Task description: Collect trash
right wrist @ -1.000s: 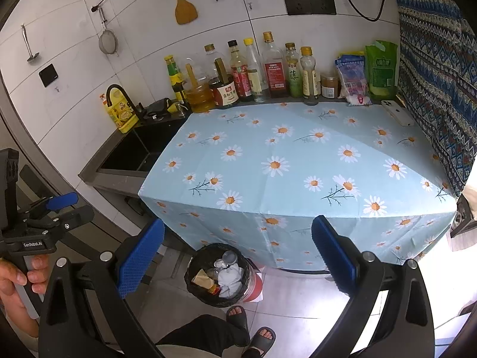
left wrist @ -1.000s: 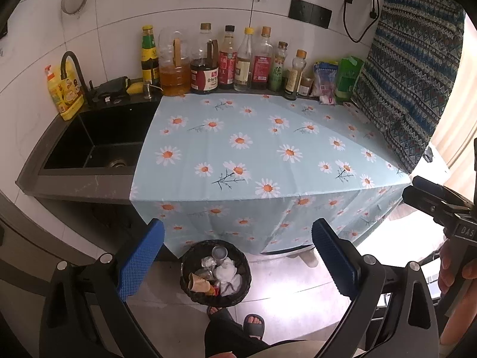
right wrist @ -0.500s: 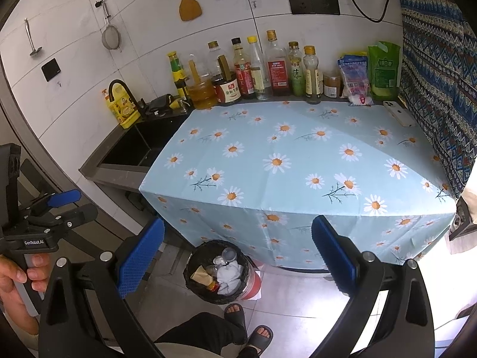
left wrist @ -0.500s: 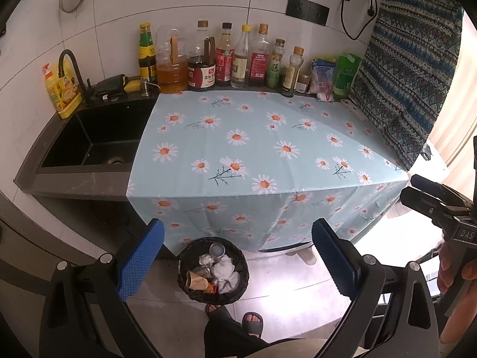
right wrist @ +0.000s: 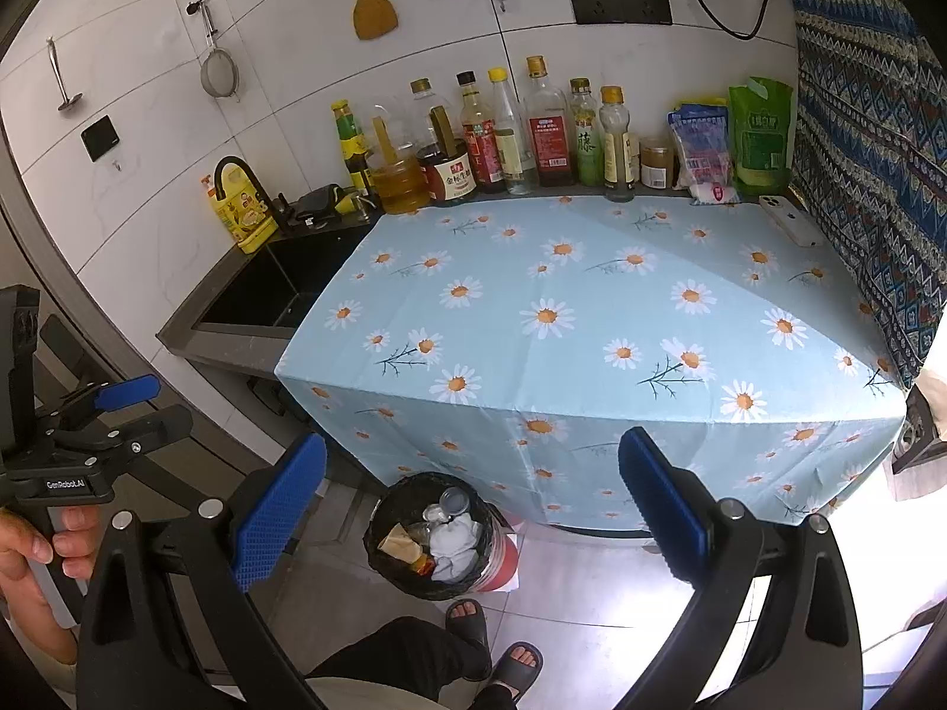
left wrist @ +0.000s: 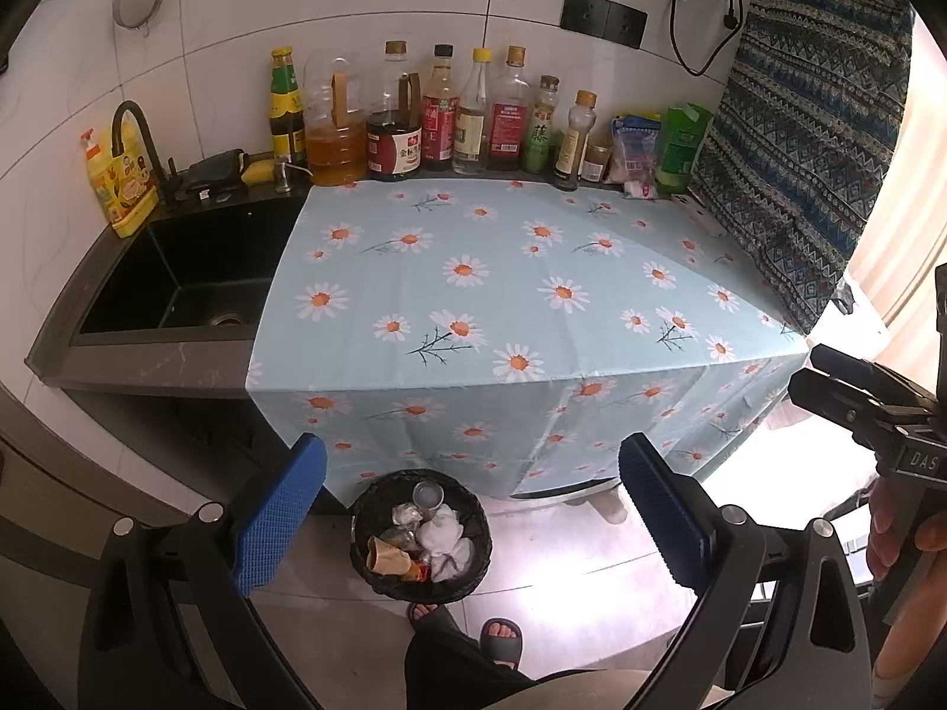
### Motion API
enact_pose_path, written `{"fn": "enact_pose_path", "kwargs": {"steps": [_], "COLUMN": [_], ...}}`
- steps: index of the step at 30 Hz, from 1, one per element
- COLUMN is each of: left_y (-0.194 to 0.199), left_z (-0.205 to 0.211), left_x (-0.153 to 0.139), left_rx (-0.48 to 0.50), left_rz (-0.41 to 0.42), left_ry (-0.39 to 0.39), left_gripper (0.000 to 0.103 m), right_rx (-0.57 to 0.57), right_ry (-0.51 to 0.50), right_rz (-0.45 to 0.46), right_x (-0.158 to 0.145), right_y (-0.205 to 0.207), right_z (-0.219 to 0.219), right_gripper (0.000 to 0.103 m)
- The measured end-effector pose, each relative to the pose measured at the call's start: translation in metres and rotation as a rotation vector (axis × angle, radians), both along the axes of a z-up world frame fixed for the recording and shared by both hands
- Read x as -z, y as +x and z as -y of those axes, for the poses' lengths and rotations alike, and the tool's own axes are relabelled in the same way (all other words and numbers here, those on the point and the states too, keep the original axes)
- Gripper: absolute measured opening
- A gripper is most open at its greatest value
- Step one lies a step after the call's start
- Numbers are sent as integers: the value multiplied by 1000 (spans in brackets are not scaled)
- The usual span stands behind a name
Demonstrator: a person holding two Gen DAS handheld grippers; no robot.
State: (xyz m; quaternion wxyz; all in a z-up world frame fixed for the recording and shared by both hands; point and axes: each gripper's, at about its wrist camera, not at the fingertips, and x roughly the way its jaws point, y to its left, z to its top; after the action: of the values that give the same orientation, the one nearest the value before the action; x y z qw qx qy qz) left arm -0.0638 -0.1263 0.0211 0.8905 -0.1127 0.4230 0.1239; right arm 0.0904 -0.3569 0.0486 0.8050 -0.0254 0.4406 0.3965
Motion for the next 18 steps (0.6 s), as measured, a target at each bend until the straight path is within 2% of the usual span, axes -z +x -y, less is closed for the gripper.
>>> {"fn": "enact_pose_path", "kwargs": {"steps": [18], "left_y": [1], "left_z": [-1], "left_x": [3], "left_rx": [7], "left_rz": [-16], "left_ry": [-3], "left_gripper": [96], "right_rx": [-25], "right_ry": [-7], "right_rz": [-10], "right_x": [7], "right_y": [11], "right_z": [-2], "right_gripper": [98]}}
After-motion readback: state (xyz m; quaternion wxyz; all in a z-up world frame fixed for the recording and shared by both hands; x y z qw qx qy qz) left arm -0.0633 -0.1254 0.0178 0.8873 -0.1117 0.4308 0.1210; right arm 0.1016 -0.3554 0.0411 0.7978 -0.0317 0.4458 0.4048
